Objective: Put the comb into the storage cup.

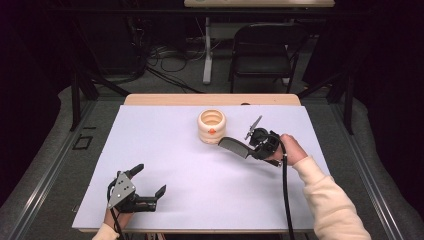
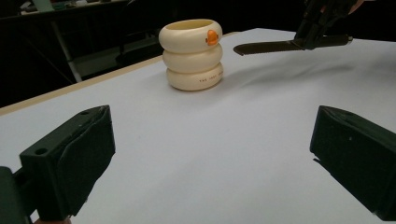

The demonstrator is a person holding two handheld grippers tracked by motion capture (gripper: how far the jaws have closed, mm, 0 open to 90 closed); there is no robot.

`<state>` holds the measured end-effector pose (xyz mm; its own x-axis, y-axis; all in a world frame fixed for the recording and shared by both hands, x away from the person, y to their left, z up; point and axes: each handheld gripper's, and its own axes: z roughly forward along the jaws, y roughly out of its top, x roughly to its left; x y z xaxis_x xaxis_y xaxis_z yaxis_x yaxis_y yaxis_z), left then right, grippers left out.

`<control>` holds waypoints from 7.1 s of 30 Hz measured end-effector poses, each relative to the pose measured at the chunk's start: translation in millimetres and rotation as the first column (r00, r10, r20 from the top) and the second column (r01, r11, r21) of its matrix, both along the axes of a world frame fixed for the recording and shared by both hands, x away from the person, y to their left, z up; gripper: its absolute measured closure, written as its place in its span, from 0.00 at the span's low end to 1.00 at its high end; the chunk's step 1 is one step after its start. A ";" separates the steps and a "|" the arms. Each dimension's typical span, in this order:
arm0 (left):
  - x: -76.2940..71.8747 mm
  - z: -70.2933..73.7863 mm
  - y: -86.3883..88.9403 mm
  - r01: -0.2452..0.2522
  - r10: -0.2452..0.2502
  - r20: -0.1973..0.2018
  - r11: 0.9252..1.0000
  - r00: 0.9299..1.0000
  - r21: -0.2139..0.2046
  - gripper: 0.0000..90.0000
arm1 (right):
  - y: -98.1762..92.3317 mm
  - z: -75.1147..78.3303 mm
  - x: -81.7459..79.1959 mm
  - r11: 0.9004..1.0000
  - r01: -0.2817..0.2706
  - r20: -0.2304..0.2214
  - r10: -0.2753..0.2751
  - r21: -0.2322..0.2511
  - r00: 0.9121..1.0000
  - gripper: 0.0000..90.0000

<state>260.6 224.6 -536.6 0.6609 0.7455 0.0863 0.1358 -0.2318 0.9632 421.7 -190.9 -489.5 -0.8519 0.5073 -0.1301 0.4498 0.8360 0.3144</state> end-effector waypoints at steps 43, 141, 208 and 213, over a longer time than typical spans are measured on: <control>-0.6 0.4 0.9 0.000 0.000 0.003 1.000 1.000 0.007 0.00 | -21.3 3.4 -15.1 0.963 0.036 0.054 -0.052 0.267 0.997 0.81; -2.3 0.4 3.9 -0.006 0.006 0.006 1.000 1.000 0.004 0.00 | 12.9 25.3 3.2 0.847 0.021 0.275 -0.196 0.530 0.941 0.81; -2.8 0.2 3.3 -0.018 0.018 0.002 1.000 1.000 0.004 0.00 | 44.2 55.4 21.8 0.817 -0.054 0.371 -0.200 0.574 0.907 0.81; -3.6 0.6 2.9 -0.015 0.015 0.005 1.000 1.000 0.007 0.00 | 46.5 58.7 22.4 0.820 -0.055 0.380 -0.204 0.570 0.902 0.81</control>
<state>257.1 227.5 -536.0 0.6490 0.7549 0.0946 0.1345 -0.2363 0.9623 444.1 -144.3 -430.8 -0.7408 0.6591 -0.1295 0.2250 0.4252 0.8767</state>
